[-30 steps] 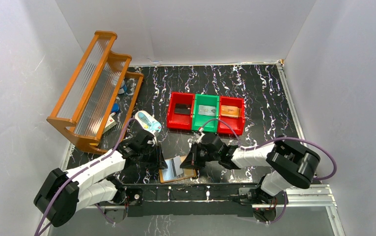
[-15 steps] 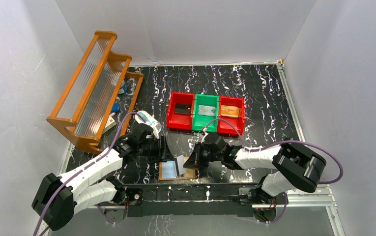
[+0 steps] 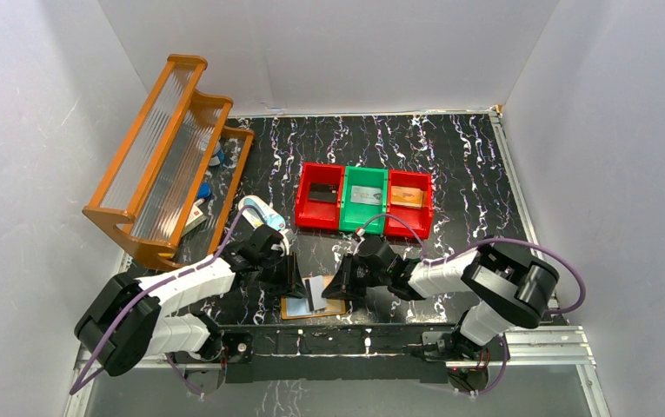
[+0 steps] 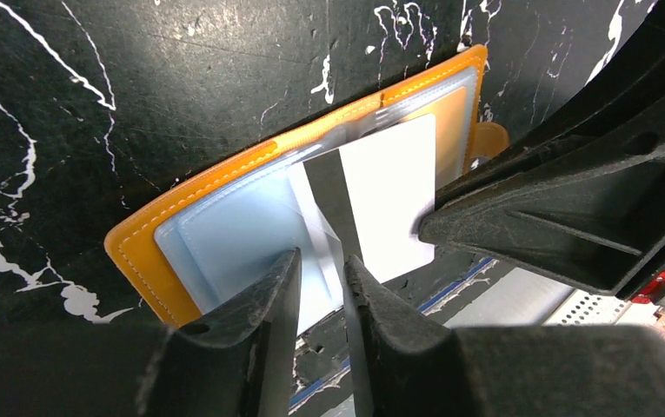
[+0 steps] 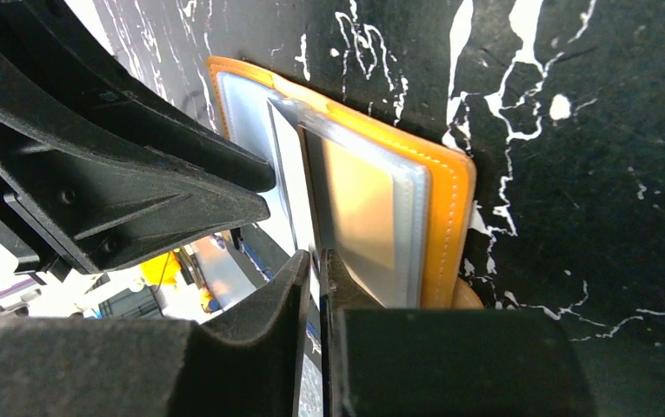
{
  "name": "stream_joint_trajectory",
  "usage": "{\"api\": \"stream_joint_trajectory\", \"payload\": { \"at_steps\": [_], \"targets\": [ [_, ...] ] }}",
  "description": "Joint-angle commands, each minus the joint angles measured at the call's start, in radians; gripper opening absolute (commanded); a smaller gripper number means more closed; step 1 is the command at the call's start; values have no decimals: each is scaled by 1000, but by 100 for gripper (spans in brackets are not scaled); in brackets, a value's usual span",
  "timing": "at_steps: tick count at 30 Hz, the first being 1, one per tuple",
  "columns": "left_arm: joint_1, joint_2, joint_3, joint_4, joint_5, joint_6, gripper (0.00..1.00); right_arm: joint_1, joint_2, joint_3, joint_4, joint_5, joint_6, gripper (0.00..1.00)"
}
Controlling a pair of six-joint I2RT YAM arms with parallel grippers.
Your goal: Take the credit cards out of the card holder
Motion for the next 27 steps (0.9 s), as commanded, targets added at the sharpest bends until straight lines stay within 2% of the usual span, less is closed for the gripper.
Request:
{"api": "stream_joint_trajectory", "payload": {
  "at_steps": [1,6,17,20,24,27],
  "targets": [
    [-8,9,-25,23,-17,-3,22,-3,20,-5,101,-21,26,20],
    [-13,14,-38,29,-24,-3,19,-4,49,12,137,-36,35,26],
    [-15,-6,-51,29,-29,-5,17,-3,120,61,186,-53,37,26],
    [-15,-8,-56,30,-30,-6,16,-3,132,68,197,-59,42,23],
    [-14,-19,-56,27,-31,-5,17,-3,99,55,168,-37,37,10],
    [-15,-45,-56,16,-45,-14,22,-3,49,59,85,-13,-11,4]
  ]
}}
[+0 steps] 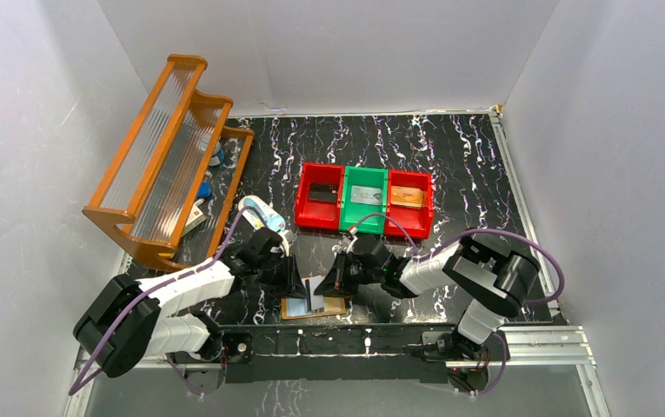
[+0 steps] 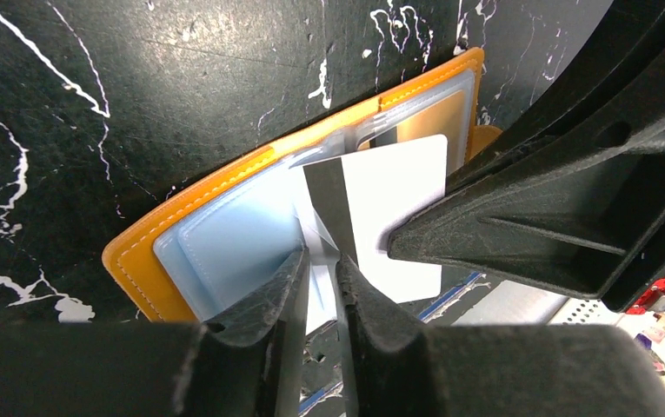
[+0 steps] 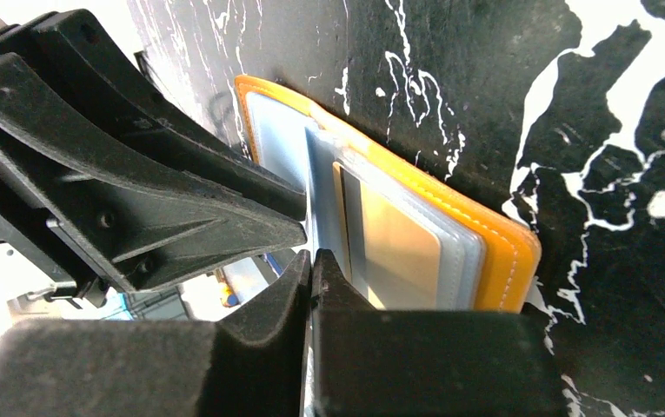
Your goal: Take the credit cards out of the card holder
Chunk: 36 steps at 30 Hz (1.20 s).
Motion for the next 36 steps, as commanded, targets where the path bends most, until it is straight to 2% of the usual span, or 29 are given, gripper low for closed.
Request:
{"api": "stream_joint_trajectory", "payload": {
  "at_steps": [1,5,10,15,18,25,28,33,36],
  "targets": [
    [-6,-52,-20,-48,-42,-6,23,-2,-90,30,-89,43,-65,3],
    [-5,-106,-5,-90,-73,-7,29,-2,-190,35,-236,98,-128,0],
    [-6,-168,28,-137,-102,3,36,-8,-322,26,-307,132,-190,0],
    [-5,-248,86,-233,-185,26,51,-11,-485,37,-431,258,-267,0],
    [-4,-306,128,-309,-260,44,66,-12,-605,37,-505,388,-336,0],
    [-2,-383,242,-464,-443,118,90,-12,-843,51,-582,659,-600,0],
    [-1,-380,292,-511,-517,162,98,-11,-865,96,-605,761,-761,0],
    [0,-335,339,-544,-599,241,98,-13,-773,202,-637,961,-1031,0],
    [4,-303,351,-544,-609,272,98,-23,-677,246,-587,1000,-1230,0]
  ]
}}
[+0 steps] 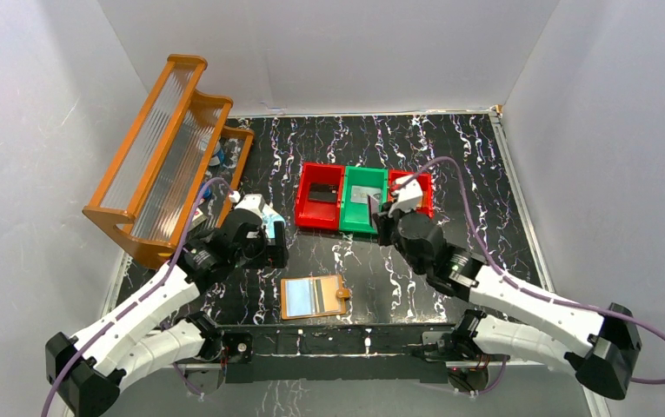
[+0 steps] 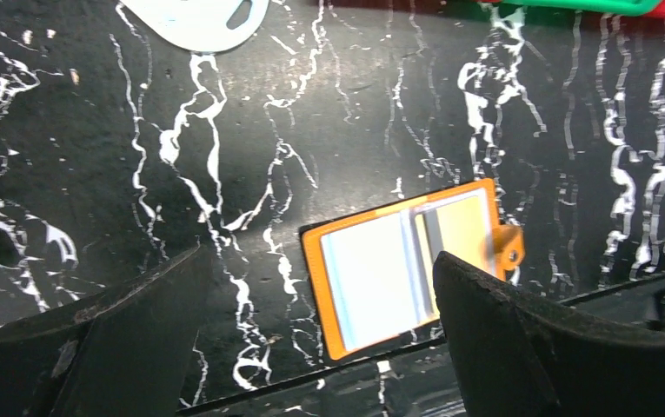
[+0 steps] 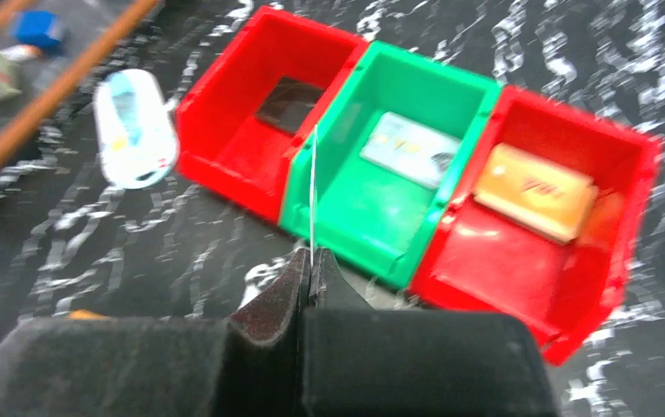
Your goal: Take the credit cards out of the card holder
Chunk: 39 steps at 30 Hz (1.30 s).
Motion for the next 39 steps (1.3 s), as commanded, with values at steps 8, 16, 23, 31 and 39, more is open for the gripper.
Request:
{"api": "stream_joint_trajectory", "payload": {
  "at_steps": [8,16,23,31,39],
  "targets": [
    [26,64,29,-46,-68,81,98,-149,398,260,68,-31,-649,0],
    [26,28,31,-58,-103,69,98,-249,646,432,43,-170,-813,0],
    [26,-13,23,-53,-109,65,98,-263,737,460,85,-170,-841,0],
    [26,23,29,-55,-97,72,98,-266,778,461,116,-143,-939,0],
    [26,8,26,-59,-104,68,98,-303,816,502,100,-146,-1040,0]
  ]
}}
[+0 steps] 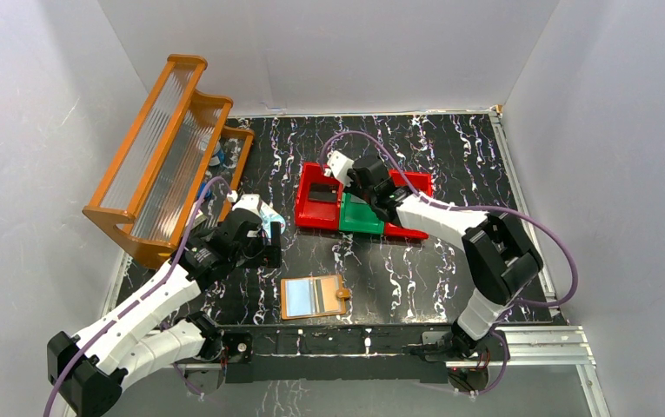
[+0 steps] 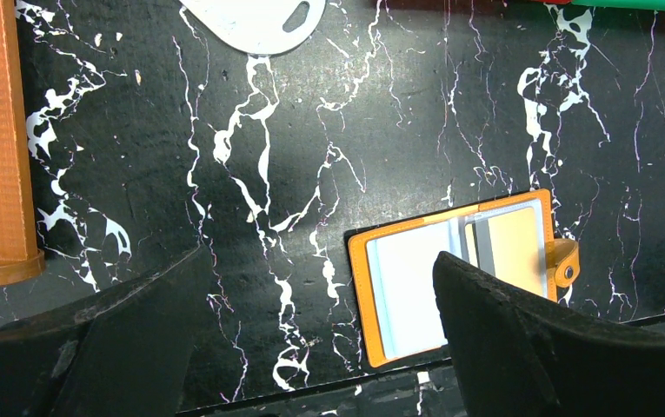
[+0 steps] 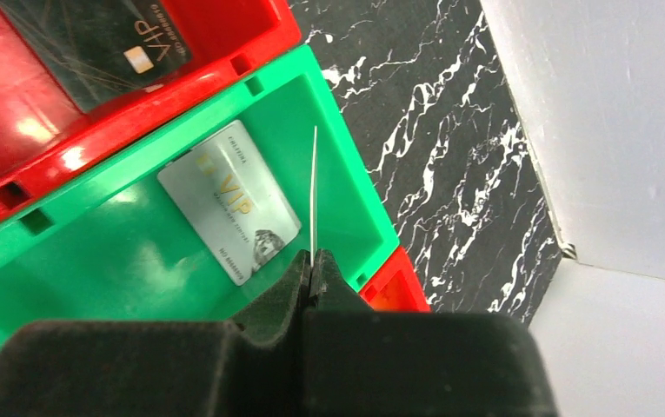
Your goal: Take the credit cards out of the card holder
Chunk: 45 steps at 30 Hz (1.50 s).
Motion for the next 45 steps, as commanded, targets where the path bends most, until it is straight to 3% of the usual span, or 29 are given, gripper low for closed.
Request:
{"api": "stream_joint_trajectory", "payload": {
  "at_steps": [1,11,26,32,33,35,37,45],
  "targets": [
    [4,-22,19,-19,-22,6,98,-26,36,81,19,24,-88,0],
    [5,-20,18,-18,-16,6,98,-30,105,124,-125,-86,-166,0],
    [5,-16,19,-20,-24,5,98,-29,259,181,-56,19,-307,7],
    [6,-20,18,-21,-26,5,98,-30,258,188,-130,-12,-301,15],
    [5,-20,18,-20,-26,5,98,-31,253,192,-149,-19,-292,19],
    [5,-18,19,-20,-24,5,98,-32,236,193,-184,-41,-273,38],
    [5,-18,17,-20,-21,5,98,-32,219,196,-208,-52,-256,46],
    [3,-12,16,-19,-13,3,98,-31,95,188,-222,-110,-150,51]
  ]
}}
